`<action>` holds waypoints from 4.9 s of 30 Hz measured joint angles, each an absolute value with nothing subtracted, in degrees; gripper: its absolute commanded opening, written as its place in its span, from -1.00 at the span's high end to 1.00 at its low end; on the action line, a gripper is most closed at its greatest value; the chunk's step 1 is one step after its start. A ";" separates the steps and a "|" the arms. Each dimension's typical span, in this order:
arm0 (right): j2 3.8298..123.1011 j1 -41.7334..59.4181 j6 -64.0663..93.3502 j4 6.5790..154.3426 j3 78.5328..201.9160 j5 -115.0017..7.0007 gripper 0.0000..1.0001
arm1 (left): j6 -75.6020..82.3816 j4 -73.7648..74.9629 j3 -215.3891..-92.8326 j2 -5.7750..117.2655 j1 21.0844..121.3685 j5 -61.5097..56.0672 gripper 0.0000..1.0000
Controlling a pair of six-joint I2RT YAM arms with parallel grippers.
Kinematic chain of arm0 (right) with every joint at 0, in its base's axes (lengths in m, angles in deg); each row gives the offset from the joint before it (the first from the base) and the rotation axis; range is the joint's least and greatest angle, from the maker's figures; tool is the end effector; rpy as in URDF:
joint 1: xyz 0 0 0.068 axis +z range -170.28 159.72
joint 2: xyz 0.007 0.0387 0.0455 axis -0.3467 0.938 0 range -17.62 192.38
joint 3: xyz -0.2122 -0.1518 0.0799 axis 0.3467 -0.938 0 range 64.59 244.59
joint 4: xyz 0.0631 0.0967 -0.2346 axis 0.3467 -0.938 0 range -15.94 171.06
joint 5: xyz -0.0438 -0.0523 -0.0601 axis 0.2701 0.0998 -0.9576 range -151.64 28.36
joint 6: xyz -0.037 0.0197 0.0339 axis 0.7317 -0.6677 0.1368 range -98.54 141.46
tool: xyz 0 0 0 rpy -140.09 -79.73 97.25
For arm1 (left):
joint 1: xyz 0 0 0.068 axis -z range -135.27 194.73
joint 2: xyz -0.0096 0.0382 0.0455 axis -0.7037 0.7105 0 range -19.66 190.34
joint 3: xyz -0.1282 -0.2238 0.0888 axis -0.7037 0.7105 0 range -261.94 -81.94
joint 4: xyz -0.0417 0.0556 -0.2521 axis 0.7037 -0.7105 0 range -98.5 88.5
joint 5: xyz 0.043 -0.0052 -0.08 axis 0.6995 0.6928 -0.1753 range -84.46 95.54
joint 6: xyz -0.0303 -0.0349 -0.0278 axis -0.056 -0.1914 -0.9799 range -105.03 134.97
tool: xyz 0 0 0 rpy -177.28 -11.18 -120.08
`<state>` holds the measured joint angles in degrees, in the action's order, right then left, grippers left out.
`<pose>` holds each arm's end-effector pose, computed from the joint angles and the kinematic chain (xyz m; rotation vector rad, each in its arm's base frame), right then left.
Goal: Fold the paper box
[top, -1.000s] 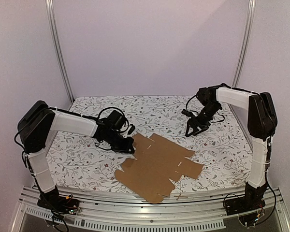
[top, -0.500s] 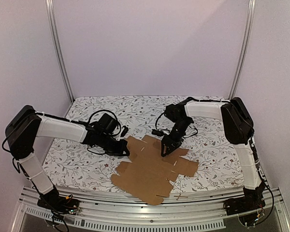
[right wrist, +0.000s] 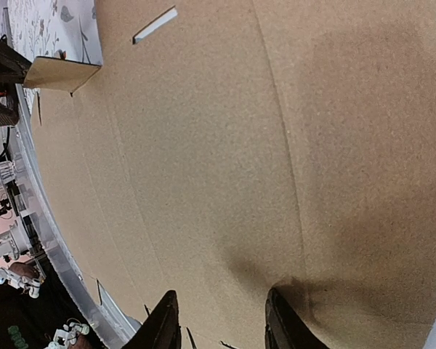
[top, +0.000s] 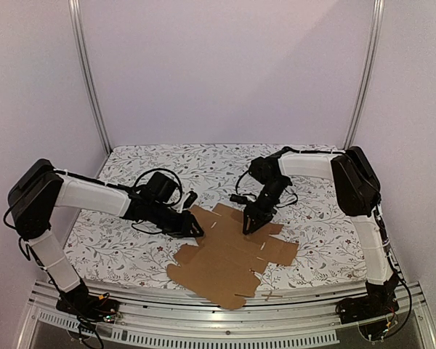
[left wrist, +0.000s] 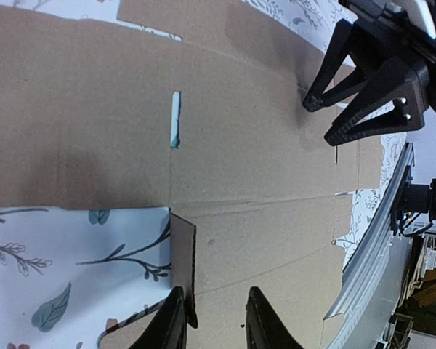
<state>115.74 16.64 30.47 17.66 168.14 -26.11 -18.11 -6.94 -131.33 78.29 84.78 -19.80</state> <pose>0.3377 0.2796 0.1330 1.0754 -2.6016 -0.8564 0.2398 -0.2216 0.1450 0.3631 2.6976 -1.0158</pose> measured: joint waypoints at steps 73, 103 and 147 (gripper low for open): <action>110.94 3.38 26.91 13.07 158.35 -21.92 1.00 | -12.80 -18.30 -136.62 71.43 86.16 -2.25 0.05; 98.63 5.04 34.49 12.96 158.06 -21.09 0.97 | 5.84 22.31 -130.30 82.77 78.46 -18.03 -0.18; 94.74 7.79 37.62 13.70 156.92 -26.13 0.34 | 1.21 11.71 -135.90 86.86 76.74 -31.15 1.00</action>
<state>94.74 7.79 37.62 13.70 156.92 -26.13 1.21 11.71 -135.90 86.86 76.74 -31.15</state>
